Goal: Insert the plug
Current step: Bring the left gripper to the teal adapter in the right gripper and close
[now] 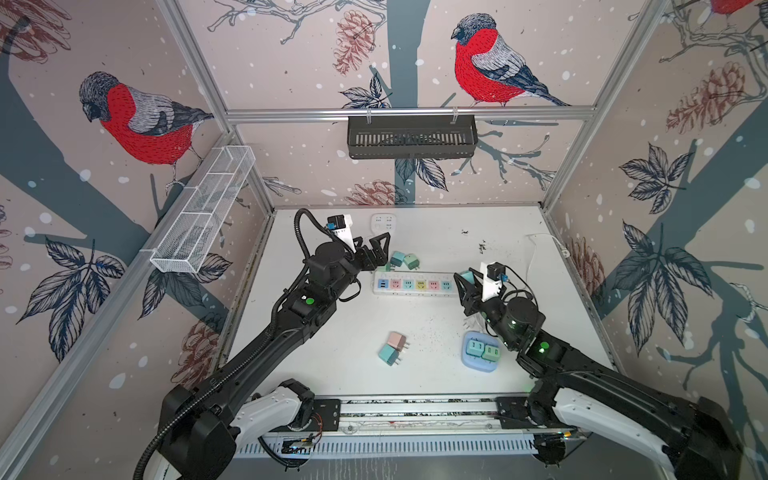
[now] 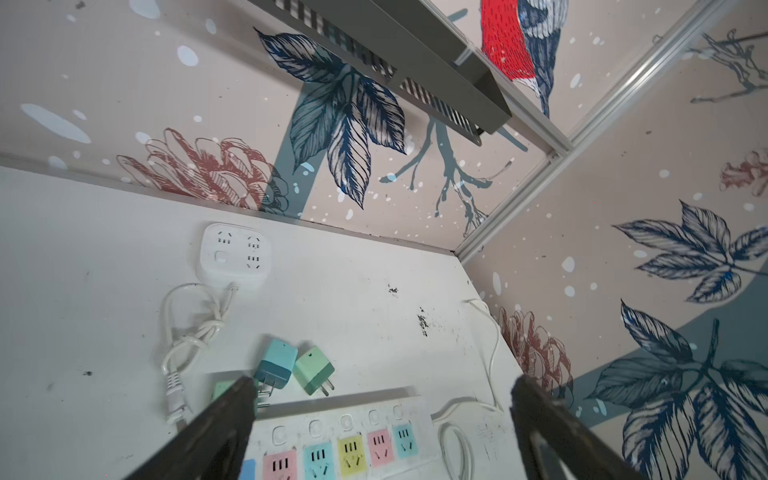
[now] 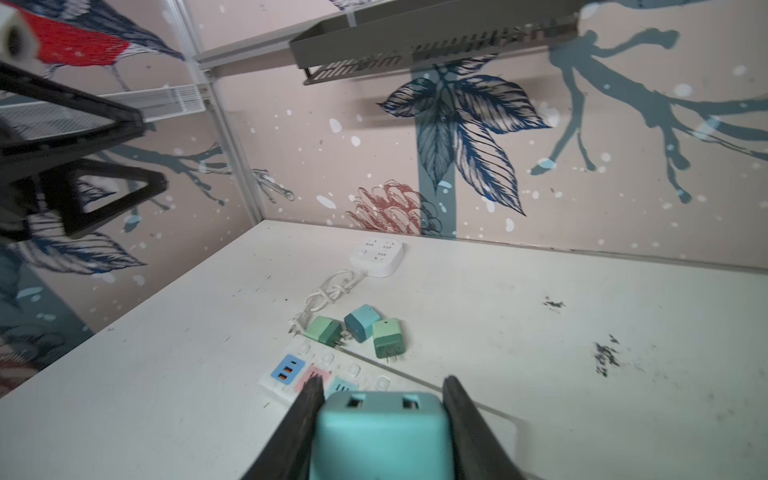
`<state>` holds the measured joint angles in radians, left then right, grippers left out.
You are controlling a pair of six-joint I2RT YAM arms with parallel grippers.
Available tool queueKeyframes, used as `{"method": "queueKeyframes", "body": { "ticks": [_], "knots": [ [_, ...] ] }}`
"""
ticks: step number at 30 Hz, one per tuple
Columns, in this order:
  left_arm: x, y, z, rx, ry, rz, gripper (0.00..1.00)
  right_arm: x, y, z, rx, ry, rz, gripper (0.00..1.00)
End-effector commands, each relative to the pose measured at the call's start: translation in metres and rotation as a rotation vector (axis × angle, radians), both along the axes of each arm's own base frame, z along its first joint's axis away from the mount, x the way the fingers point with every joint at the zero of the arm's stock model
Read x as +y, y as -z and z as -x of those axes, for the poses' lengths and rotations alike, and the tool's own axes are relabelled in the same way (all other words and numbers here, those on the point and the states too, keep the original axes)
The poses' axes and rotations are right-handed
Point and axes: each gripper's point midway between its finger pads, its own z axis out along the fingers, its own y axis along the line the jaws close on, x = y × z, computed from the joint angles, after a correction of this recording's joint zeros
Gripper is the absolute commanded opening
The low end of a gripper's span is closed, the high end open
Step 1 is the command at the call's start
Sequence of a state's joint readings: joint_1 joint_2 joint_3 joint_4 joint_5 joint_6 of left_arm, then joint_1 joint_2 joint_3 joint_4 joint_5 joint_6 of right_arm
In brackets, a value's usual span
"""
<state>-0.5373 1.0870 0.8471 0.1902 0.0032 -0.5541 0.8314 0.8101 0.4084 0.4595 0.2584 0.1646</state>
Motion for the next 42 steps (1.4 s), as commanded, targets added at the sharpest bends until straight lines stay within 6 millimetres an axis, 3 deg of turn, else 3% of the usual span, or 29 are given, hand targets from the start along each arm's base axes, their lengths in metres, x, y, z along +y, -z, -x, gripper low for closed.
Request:
{"method": "queueKeyframes", "body": {
  "ticks": [1,4,11,15,20,28,37,38,42],
  "knots": [
    [-0.021,-0.023,0.012,-0.165,0.152,-0.039,0.97,0.019,-0.022,0.018,-0.146,-0.137,0.051,0.02],
    [-0.038,-0.012,0.027,-0.229,0.291,-0.136,0.97,0.021,-0.014,0.031,-0.224,-0.169,0.116,0.02],
    [-0.060,0.001,0.032,-0.215,0.399,-0.219,0.97,0.027,0.007,0.061,-0.475,-0.215,0.302,0.02],
    [-0.083,-0.001,0.053,-0.274,0.516,-0.259,0.95,0.024,0.013,0.057,-0.556,-0.174,0.402,0.01],
    [-0.092,0.000,0.067,-0.311,0.601,-0.268,0.91,0.014,0.008,0.054,-0.601,-0.126,0.385,0.02],
    [-0.117,0.006,0.090,-0.306,0.762,-0.303,0.87,-0.001,0.031,0.064,-0.665,-0.134,0.396,0.02],
    [-0.147,0.027,0.118,-0.301,0.908,-0.383,0.85,-0.007,0.019,0.069,-0.716,-0.131,0.354,0.02],
    [-0.153,0.019,0.121,-0.315,0.925,-0.386,0.84,-0.005,0.019,0.069,-0.717,-0.140,0.358,0.02],
    [-0.167,0.021,0.137,-0.307,1.011,-0.376,0.82,-0.001,0.018,0.070,-0.732,-0.161,0.371,0.02]
  ]
}}
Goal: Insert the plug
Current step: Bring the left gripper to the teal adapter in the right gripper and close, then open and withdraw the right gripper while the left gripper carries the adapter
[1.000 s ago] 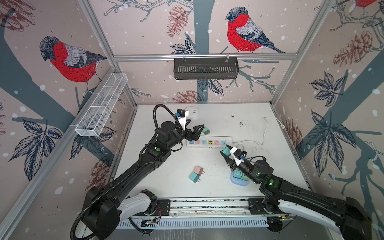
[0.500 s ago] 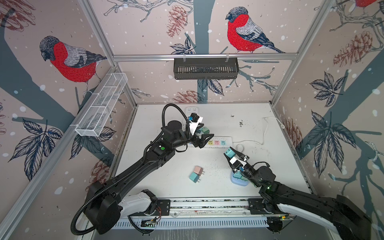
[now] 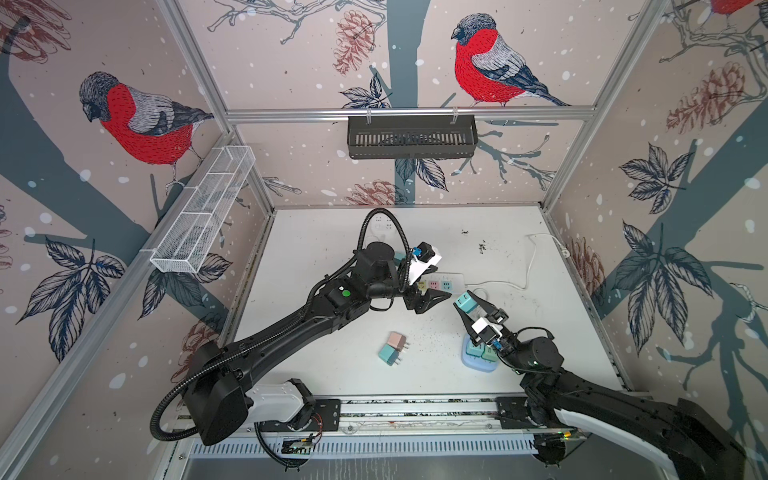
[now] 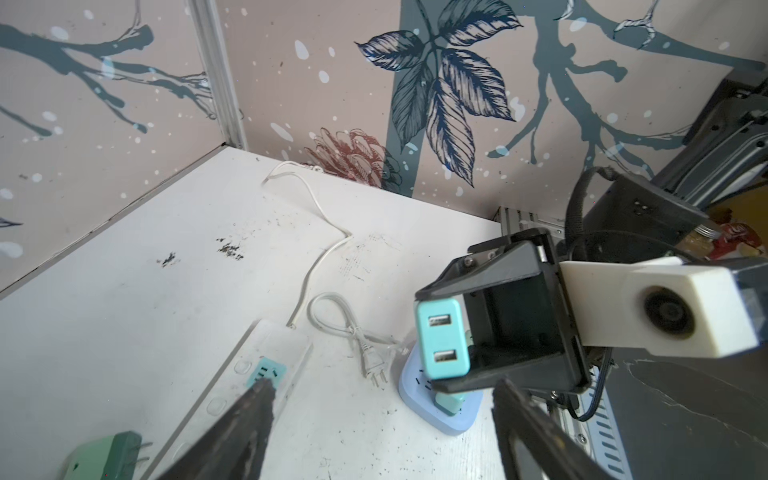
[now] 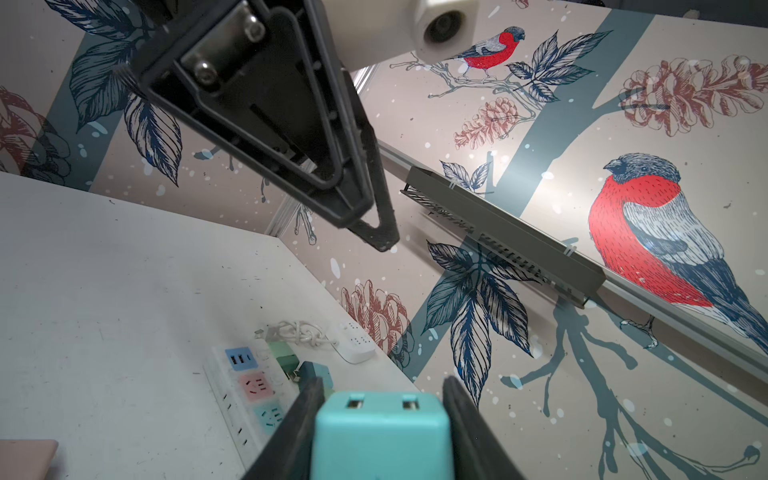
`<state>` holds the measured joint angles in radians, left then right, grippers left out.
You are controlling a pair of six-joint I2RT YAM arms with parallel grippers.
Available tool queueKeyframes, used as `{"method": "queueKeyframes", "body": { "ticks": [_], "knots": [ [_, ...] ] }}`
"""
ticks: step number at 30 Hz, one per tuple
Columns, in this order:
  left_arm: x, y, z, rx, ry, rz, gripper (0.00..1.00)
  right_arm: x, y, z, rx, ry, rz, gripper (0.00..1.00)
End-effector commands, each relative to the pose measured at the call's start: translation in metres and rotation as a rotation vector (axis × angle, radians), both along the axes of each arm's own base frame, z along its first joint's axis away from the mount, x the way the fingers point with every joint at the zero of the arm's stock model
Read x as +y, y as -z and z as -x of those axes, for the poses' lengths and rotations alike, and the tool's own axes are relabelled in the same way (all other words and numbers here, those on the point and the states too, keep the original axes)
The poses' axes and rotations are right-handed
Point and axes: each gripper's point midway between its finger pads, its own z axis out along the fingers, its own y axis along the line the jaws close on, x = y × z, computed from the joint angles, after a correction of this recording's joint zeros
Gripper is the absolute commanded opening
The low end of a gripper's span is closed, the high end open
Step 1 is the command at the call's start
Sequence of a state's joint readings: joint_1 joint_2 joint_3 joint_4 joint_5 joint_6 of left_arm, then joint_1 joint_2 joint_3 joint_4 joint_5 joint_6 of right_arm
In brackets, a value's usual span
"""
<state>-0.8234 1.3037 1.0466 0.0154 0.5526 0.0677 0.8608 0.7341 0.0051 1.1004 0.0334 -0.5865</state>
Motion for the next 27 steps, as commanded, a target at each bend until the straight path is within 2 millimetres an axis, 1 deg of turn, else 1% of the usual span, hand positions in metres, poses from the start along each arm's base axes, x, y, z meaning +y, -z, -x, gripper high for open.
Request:
{"method": "queueKeyframes", "body": {
  "ticks": [1,2,6,8,11,17,21,27],
  "knots": [
    [-0.008,0.001,0.015,0.002,0.091,-0.010,0.82,0.002,0.001,0.007,-0.033,-0.026,0.009,0.02],
    [-0.010,0.003,0.016,0.009,0.099,-0.014,0.82,0.003,-0.001,0.007,-0.038,-0.031,0.009,0.02],
    [-0.014,0.012,0.010,0.036,0.072,-0.052,0.79,0.006,-0.005,0.011,-0.057,-0.048,0.014,0.02],
    [-0.017,0.014,0.009,0.056,0.075,-0.066,0.78,0.006,-0.009,0.009,-0.058,-0.036,0.008,0.02],
    [-0.023,0.019,0.010,0.063,0.077,-0.093,0.78,0.007,-0.012,0.004,-0.051,-0.023,0.015,0.02],
    [-0.035,0.033,0.015,0.066,0.093,-0.146,0.76,0.008,-0.018,0.007,-0.063,-0.036,0.001,0.02],
    [-0.040,0.037,0.012,0.086,0.089,-0.168,0.73,0.013,-0.017,0.010,-0.071,-0.059,0.012,0.02],
    [-0.049,0.047,0.013,0.101,0.095,-0.219,0.68,0.015,-0.016,0.004,-0.064,-0.032,0.035,0.02]
  ]
}}
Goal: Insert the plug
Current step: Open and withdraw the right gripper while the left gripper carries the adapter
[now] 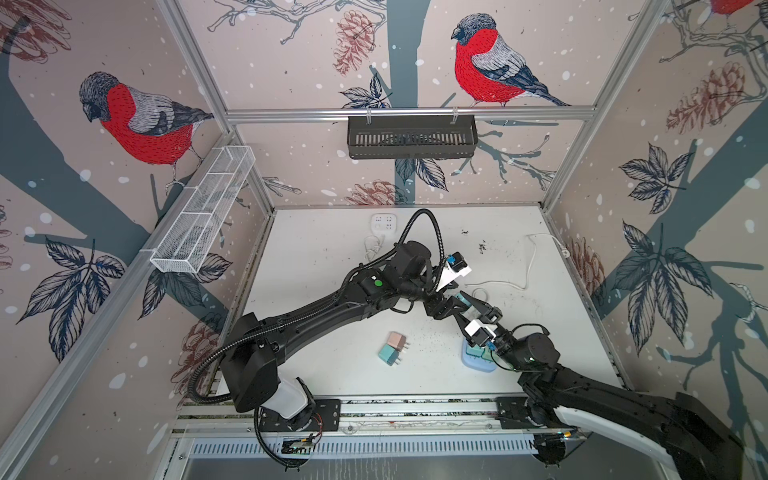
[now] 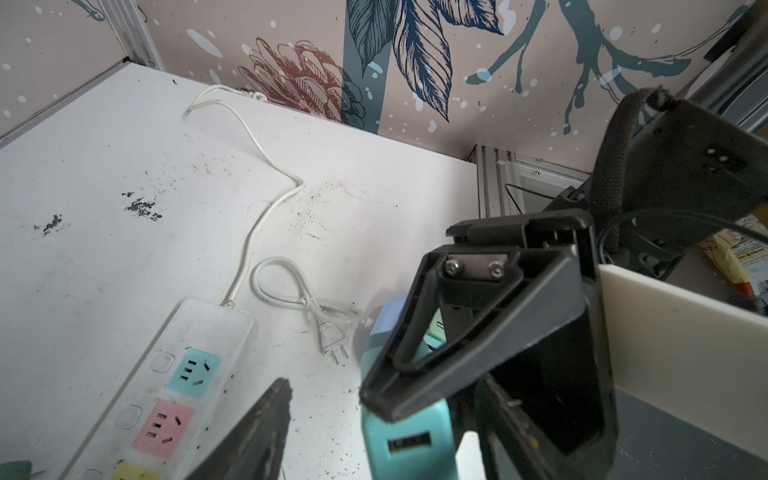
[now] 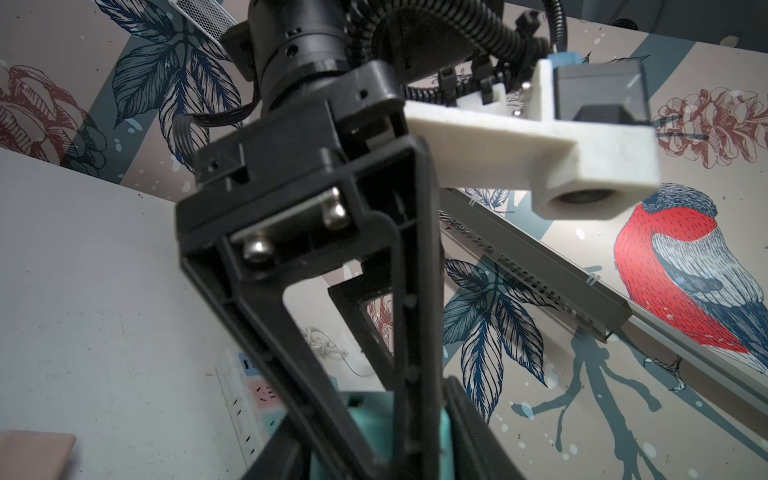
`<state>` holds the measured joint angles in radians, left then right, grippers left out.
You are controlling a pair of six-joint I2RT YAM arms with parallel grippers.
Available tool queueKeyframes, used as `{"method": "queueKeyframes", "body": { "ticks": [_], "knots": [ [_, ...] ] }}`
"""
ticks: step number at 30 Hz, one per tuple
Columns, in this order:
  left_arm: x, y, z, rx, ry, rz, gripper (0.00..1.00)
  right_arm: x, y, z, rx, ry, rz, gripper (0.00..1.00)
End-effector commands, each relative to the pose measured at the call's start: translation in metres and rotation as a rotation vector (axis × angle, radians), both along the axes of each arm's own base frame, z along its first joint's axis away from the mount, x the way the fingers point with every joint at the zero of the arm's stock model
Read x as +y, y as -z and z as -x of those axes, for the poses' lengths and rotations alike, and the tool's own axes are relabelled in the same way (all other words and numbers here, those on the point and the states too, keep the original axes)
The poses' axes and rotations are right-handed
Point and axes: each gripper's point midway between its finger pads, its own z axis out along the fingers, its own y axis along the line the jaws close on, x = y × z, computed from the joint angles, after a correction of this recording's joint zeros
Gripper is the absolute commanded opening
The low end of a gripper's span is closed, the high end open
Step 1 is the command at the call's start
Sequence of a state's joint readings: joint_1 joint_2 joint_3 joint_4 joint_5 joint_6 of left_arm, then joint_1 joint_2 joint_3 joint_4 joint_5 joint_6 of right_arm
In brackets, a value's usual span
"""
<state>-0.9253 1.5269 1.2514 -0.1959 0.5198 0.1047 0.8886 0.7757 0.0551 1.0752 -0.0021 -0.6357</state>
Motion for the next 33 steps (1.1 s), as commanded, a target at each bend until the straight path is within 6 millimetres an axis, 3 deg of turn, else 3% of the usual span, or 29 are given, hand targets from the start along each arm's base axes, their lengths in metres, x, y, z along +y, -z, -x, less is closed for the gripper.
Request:
{"method": "queueKeyframes", "body": {
  "ticks": [1,8,12,14,17,18,19,20,26,33],
  "knots": [
    [-0.003,0.006,0.003,-0.001,0.015,-0.033,0.66,-0.002,-0.011,-0.002,-0.031,0.023,-0.019,0.02],
    [-0.006,0.014,0.004,0.016,0.030,-0.059,0.44,-0.005,-0.012,-0.003,-0.038,0.044,-0.021,0.02],
    [-0.006,0.013,0.003,0.009,0.031,-0.065,0.15,-0.005,-0.013,-0.007,-0.035,0.063,-0.012,0.04],
    [-0.006,0.013,0.003,0.009,0.033,-0.065,0.03,-0.006,-0.013,-0.007,-0.031,0.065,-0.017,0.12],
    [-0.007,0.014,0.002,0.004,0.031,-0.062,0.00,-0.006,-0.012,-0.007,-0.013,0.057,-0.027,0.29],
    [-0.006,0.013,0.000,0.000,0.017,-0.063,0.00,-0.006,-0.012,-0.006,-0.007,0.051,-0.032,0.39],
    [-0.006,0.011,-0.003,-0.004,-0.001,-0.061,0.00,-0.005,-0.009,-0.007,0.003,0.049,-0.031,0.89],
    [-0.005,0.011,-0.006,-0.006,-0.017,-0.064,0.00,-0.005,-0.009,-0.007,0.009,0.049,-0.032,1.00],
    [0.014,-0.008,-0.035,-0.004,-0.137,-0.005,0.00,-0.002,0.005,-0.013,0.110,0.055,0.010,1.00],
    [0.072,-0.034,-0.086,-0.070,-0.415,0.131,0.00,-0.023,0.014,-0.017,0.207,0.116,-0.094,1.00]
  ]
}}
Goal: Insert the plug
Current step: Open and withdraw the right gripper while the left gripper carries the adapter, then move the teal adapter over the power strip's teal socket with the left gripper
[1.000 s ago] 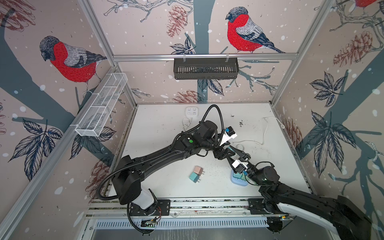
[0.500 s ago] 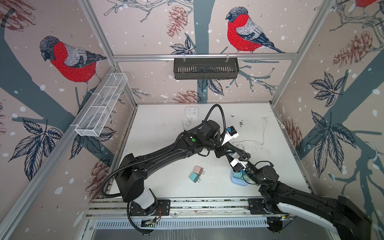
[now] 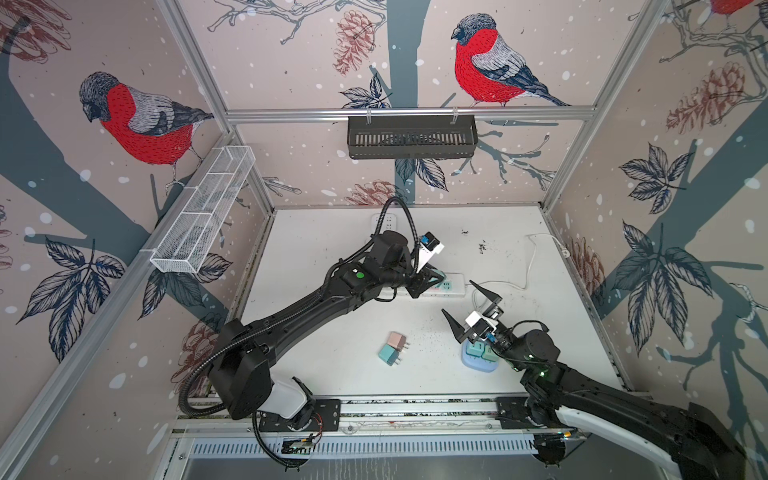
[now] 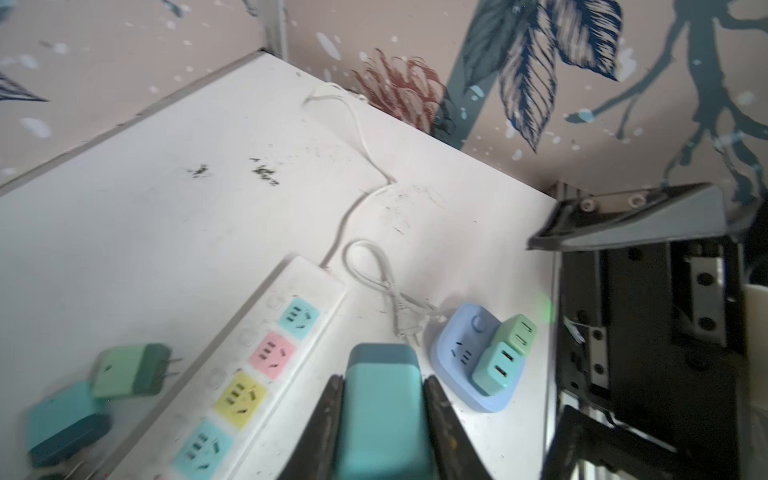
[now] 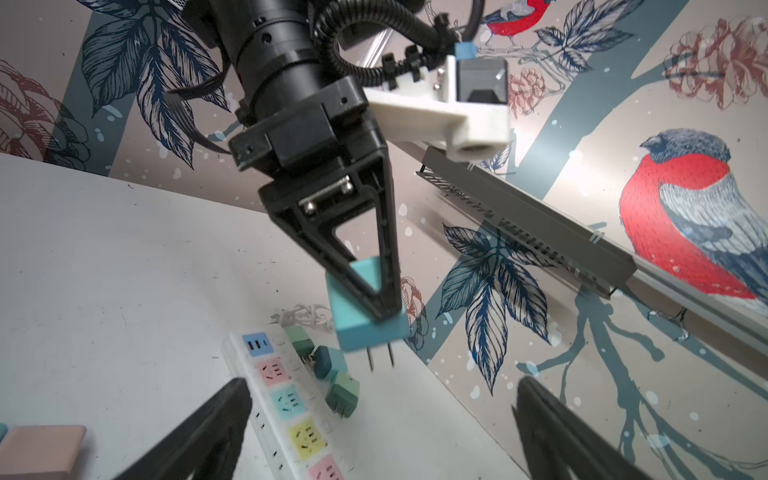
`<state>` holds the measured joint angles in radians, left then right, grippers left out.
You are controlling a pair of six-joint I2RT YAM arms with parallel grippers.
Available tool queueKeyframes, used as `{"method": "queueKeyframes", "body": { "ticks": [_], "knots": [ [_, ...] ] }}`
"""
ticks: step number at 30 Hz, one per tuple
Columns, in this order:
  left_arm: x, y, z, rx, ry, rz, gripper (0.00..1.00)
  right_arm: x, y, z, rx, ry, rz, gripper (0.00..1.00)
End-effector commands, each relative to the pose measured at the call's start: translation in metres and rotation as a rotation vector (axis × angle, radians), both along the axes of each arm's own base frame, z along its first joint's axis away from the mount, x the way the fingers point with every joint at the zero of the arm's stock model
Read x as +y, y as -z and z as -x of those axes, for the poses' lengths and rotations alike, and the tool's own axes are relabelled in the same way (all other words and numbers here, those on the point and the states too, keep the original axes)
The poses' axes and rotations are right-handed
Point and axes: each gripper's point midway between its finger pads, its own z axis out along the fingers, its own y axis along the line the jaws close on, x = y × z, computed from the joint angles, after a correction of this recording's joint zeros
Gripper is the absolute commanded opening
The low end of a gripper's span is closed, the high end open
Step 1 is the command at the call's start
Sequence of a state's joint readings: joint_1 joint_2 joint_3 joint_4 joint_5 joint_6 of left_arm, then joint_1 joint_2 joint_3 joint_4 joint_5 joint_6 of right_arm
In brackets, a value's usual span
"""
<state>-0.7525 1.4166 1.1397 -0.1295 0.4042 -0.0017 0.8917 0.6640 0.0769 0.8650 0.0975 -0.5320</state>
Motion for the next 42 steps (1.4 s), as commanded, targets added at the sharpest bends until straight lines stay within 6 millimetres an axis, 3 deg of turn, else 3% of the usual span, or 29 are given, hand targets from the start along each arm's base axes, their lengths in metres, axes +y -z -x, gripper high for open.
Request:
{"method": "queueKeyframes", "body": {
  "ticks": [1,4,6,9,11,15,22,24,29,34,42],
  "knots": [
    [0.016,-0.031,-0.019,-0.119,-0.132,0.089,0.00,-0.018,0.004,-0.009,0.075,0.076,-0.102,1.00],
    [0.028,-0.037,-0.015,-0.237,-0.138,0.085,0.00,-0.033,0.004,-0.023,0.137,0.158,-0.161,1.00],
    [0.033,-0.029,-0.010,-0.325,-0.109,0.055,0.00,-0.045,0.003,-0.034,0.183,0.223,-0.201,1.00],
    [0.046,-0.022,-0.018,-0.386,-0.176,0.010,0.00,-0.074,0.003,-0.047,0.244,0.340,-0.308,1.00],
    [0.041,-0.007,-0.006,-0.438,-0.068,-0.050,0.00,-0.090,0.006,-0.050,0.270,0.377,-0.386,1.00],
    [0.044,0.001,-0.016,-0.452,-0.112,-0.085,0.00,-0.120,0.014,-0.057,0.299,0.459,-0.498,1.00],
    [0.022,0.028,-0.012,-0.376,0.051,-0.189,0.00,-0.174,0.034,-0.077,0.418,0.680,-0.717,1.00],
    [0.013,0.022,-0.012,-0.397,0.113,-0.201,0.00,-0.185,0.043,-0.078,0.455,0.710,-0.795,1.00],
    [-0.002,0.041,-0.020,-0.451,0.222,-0.275,0.00,-0.195,0.068,-0.078,0.514,0.735,-0.863,1.00],
    [-0.016,0.063,-0.034,-0.364,0.305,-0.391,0.00,-0.193,0.069,-0.080,0.525,0.696,-0.854,1.00],
    [-0.044,0.115,-0.066,-0.253,0.361,-0.502,0.00,-0.192,0.069,-0.083,0.535,0.676,-0.861,1.00]
  ]
}}
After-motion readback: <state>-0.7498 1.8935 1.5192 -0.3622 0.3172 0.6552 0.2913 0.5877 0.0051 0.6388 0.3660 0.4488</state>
